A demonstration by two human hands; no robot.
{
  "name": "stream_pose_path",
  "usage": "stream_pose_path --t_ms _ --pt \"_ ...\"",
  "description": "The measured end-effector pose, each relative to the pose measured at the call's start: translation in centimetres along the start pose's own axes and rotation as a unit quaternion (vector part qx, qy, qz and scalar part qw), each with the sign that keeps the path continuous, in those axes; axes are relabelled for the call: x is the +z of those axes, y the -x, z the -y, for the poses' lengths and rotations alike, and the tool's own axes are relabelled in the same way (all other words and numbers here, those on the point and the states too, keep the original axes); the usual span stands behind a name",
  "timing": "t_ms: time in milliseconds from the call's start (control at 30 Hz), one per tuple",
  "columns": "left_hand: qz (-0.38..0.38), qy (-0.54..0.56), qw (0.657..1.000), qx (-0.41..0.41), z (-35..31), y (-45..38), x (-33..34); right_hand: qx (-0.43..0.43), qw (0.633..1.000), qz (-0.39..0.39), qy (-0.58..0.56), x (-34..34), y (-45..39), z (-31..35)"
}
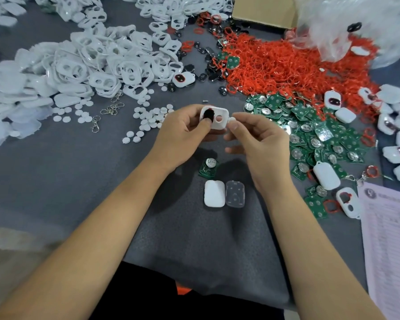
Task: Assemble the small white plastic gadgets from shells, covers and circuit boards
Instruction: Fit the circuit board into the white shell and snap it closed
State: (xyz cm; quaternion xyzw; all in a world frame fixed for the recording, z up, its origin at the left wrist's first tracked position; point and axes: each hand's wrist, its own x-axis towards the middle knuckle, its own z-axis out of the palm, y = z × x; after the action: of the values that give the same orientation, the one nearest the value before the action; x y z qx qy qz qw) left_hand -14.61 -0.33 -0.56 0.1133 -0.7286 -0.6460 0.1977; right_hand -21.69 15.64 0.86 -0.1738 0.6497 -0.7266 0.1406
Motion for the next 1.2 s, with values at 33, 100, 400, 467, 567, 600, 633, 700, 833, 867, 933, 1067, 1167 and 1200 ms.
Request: stream_pose_path --t_ms 33,100,400,467,567,600,633,700,833,867,933,1067,1167,1200 --pt "0.003 0.002 1.000 -0.003 0.0 0.0 0.0 0.002 1.000 0.000 0.002 0.0 0.0 -0.1" --pt "0.006 0.012 1.000 -0.008 0.0 0.0 0.0 0.005 1.000 0.001 0.005 0.1 0.0 -0.2" --pt "-0.004 0.003 1.000 -0.030 -0.7 0.3 0.1 -0.066 0.987 -0.037 0.140 0.3 0.3 -0.6" --pt "-0.006 -0.010 1.000 -0.024 -0.8 0.4 0.2 -0.088 0.980 -0.050 0.173 0.6 0.4 -0.8" --pt "0.008 -0.027 1.000 -0.008 -1.0 0.5 0.4 -0.107 0.969 -0.080 0.206 1.1 0.6 -0.9" --pt "0.017 -0.037 0.999 0.000 -1.1 0.6 0.4 -0.105 0.967 -0.086 0.214 1.2 0.7 -0.9" --pt "0.023 -0.051 0.998 0.011 -1.1 0.6 0.4 -0.102 0.966 -0.089 0.221 1.2 0.7 -0.9" --pt "0.030 -0.075 0.996 0.029 -1.2 0.6 0.4 -0.096 0.966 -0.089 0.225 1.3 0.8 -0.8" --pt "0.023 -0.087 0.996 0.030 -1.2 0.5 0.4 -0.092 0.965 -0.090 0.227 1.2 0.8 -0.6" --pt "0.023 -0.081 0.996 0.023 -1.2 0.5 0.4 -0.089 0.965 -0.090 0.230 1.3 0.8 -0.6" --pt "0.022 -0.066 0.997 0.012 -1.1 0.5 0.4 -0.081 0.965 -0.090 0.232 1.3 0.8 -0.6" --pt "0.029 -0.063 0.998 0.004 -1.0 0.4 0.3 -0.073 0.968 -0.088 0.223 1.3 0.8 -0.4" --pt "0.042 -0.061 0.997 0.004 -0.9 0.4 0.2 -0.069 0.970 -0.086 0.216 1.2 0.8 -0.3" --pt "0.043 -0.061 0.997 0.003 -0.9 0.4 0.2 -0.069 0.970 -0.085 0.215 1.2 0.8 -0.2"
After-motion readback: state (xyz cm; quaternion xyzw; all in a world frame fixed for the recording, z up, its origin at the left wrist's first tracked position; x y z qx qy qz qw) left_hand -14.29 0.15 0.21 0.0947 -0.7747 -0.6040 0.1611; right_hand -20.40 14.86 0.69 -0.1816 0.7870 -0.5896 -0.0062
